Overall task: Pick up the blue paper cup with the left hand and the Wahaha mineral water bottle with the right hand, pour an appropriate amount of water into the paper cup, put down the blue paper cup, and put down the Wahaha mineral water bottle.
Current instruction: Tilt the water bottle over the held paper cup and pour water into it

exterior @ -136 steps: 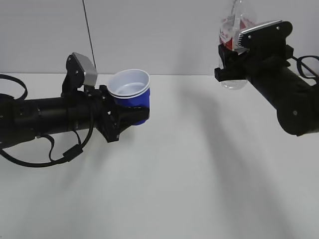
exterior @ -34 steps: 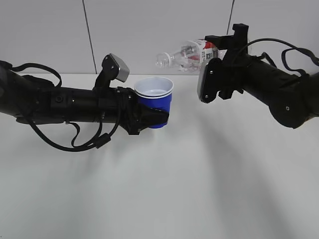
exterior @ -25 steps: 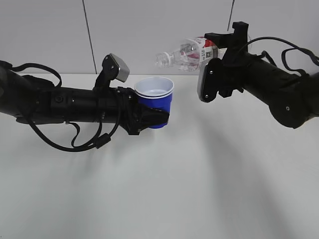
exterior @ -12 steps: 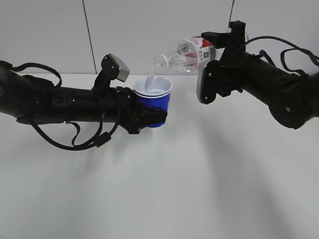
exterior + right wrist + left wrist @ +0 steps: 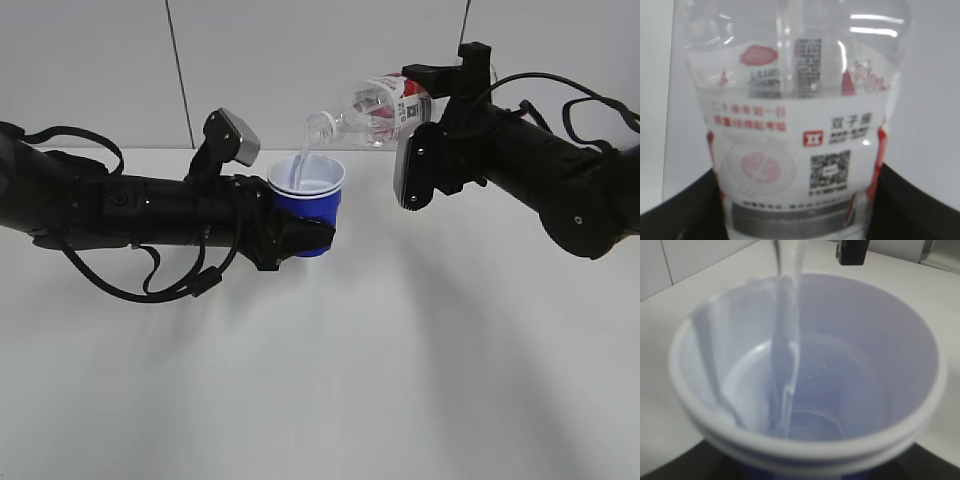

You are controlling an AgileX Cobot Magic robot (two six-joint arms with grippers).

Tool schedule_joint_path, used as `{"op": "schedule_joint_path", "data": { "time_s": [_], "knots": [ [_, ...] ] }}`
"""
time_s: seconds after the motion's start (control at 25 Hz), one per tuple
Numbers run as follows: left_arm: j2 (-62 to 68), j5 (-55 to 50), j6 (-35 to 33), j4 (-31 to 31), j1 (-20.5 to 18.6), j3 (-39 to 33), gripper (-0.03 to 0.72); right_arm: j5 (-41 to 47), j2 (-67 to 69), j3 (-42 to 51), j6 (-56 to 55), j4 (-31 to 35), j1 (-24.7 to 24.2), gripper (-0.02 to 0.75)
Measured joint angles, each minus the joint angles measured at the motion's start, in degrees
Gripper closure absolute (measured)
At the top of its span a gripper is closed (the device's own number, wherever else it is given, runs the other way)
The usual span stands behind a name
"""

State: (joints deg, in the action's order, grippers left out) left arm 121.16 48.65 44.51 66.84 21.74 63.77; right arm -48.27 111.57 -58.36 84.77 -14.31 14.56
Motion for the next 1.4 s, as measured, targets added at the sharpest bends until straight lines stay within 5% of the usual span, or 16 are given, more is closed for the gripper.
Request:
{"op": "schedule_joint_path", "data": {
  "time_s": [1.4],
  "knots": [
    [0.0, 1.2, -0.1, 2.6, 0.0, 0.0, 0.278, -0.2, 0.0, 0.0, 2.4, -0.1, 0.0, 0.260]
  ]
}}
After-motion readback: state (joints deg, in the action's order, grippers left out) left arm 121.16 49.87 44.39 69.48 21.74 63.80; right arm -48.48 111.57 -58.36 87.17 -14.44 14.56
